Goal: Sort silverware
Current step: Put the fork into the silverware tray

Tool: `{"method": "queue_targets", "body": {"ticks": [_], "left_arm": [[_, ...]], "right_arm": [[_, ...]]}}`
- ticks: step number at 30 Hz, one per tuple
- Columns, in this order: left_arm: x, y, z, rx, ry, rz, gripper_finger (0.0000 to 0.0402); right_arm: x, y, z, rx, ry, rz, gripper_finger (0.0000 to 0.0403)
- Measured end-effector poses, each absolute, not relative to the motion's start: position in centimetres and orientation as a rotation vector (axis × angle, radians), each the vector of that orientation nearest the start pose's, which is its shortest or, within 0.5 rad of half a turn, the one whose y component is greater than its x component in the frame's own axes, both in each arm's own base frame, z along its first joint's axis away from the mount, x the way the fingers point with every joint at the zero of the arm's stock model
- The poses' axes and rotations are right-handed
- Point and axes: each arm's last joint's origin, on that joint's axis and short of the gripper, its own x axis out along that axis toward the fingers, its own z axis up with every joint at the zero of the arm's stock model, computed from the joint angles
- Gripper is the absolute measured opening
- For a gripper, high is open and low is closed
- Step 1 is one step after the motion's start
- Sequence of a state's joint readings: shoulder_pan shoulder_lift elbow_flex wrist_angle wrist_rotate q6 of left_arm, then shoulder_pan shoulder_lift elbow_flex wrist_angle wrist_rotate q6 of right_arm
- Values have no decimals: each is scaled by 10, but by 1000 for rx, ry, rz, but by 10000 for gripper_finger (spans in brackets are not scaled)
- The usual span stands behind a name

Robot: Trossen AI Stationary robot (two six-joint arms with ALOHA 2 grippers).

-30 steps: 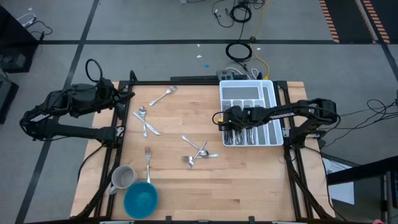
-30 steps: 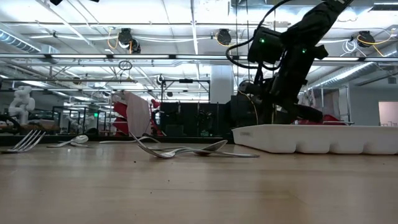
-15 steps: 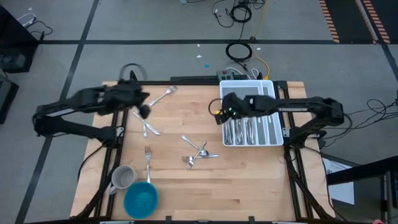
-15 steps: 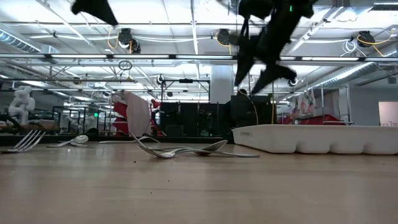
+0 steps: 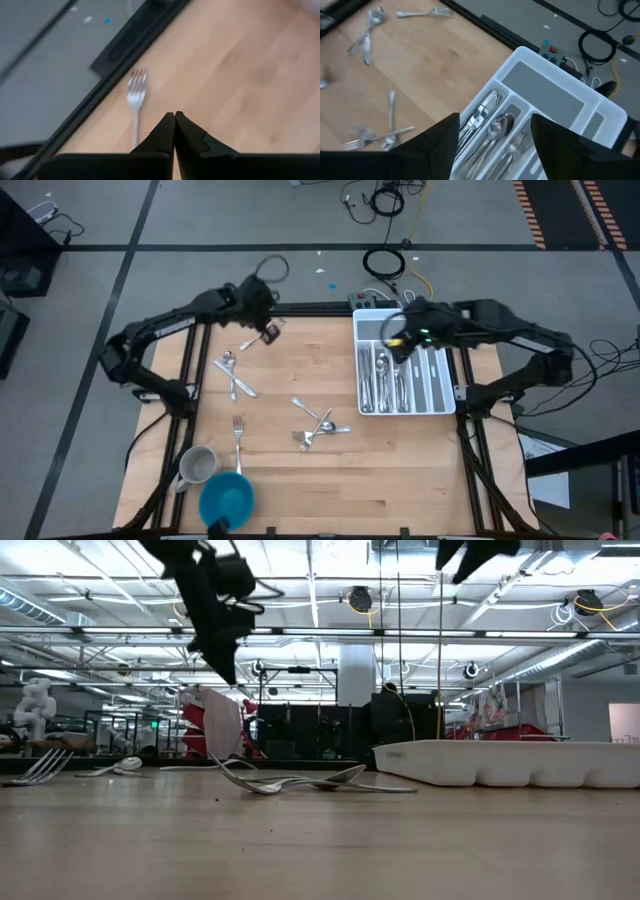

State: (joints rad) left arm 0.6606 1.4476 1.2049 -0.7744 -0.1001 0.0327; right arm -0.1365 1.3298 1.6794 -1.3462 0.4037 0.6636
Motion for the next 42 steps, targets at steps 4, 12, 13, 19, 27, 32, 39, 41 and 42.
{"method": "queue_targets", "body": {"ticks": [4,12,13,19,27,32,39,41,42], "left_arm": [[222,219,273,-405,866,604,11],[202,265,234,-559,922,671,11],[202,268,228,-558,939,666,12],[217,266,199,-549,1060,581,43],[236,245,195,-362,1211,535,114],[238,247,192,-327,1241,591,150],[238,253,178,-340,1277,600,165],[238,255,172,-315,1305,636,165],[239,256,169,-310,1311,648,165]], "right_arm": [[186,-31,433,499,740,-804,235],[159,-23,444,550,672,-787,235],[158,-23,444,544,669,-792,235],[156,-23,442,501,713,-797,236],[154,-23,440,477,751,-799,236],[154,-23,440,460,765,-794,236],[154,-23,440,453,768,-792,236],[154,-23,440,453,768,-792,236],[154,-23,440,453,768,-792,236]]}}
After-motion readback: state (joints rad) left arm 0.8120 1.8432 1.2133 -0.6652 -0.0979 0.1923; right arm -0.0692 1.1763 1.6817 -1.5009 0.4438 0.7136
